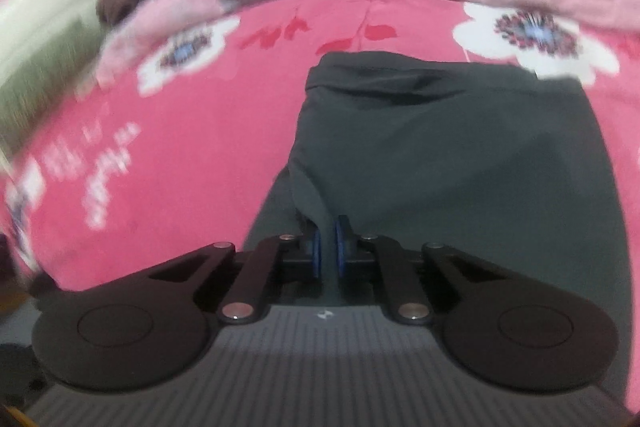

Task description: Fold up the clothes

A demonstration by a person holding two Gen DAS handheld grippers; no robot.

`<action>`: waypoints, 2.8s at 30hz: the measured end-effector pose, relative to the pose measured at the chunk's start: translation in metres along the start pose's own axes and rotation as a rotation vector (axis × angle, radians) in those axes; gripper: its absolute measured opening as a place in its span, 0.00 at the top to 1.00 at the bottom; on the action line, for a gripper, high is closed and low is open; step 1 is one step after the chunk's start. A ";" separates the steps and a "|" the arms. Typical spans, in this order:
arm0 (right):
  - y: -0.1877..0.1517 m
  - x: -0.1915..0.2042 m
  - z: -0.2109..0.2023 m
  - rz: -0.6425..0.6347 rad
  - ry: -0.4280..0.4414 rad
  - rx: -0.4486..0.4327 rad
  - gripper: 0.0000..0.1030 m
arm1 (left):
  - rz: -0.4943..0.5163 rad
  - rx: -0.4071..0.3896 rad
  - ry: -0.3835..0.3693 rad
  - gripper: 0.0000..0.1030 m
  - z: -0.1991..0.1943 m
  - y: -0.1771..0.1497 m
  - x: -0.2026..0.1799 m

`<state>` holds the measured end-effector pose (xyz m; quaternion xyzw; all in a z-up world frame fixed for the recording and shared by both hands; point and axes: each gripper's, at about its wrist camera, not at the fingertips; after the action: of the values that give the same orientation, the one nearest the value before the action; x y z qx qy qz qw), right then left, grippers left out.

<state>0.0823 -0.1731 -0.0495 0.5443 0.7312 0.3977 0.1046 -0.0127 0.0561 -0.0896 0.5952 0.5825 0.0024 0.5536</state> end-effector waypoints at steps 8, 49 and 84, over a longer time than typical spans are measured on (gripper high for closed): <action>-0.007 -0.024 -0.012 0.182 0.101 -0.078 0.95 | -0.096 -0.011 0.111 0.64 0.022 0.028 0.026; 0.003 0.000 0.013 -0.194 0.159 0.032 0.89 | 0.341 0.151 -0.048 0.73 0.074 0.024 -0.013; 0.042 -0.039 0.011 0.144 0.351 0.018 0.75 | 0.283 0.076 0.060 0.68 0.041 -0.015 -0.032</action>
<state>0.1342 -0.1988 -0.0383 0.5185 0.7010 0.4863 -0.0581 -0.0068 0.0029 -0.0944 0.6917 0.5088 0.0762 0.5068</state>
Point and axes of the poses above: each gripper's, at about its wrist camera, not at the fingertips, and z roughly the way its jaws point, x to its left, y to its top, and after that the axes turned 3 degrees about -x, right-handed
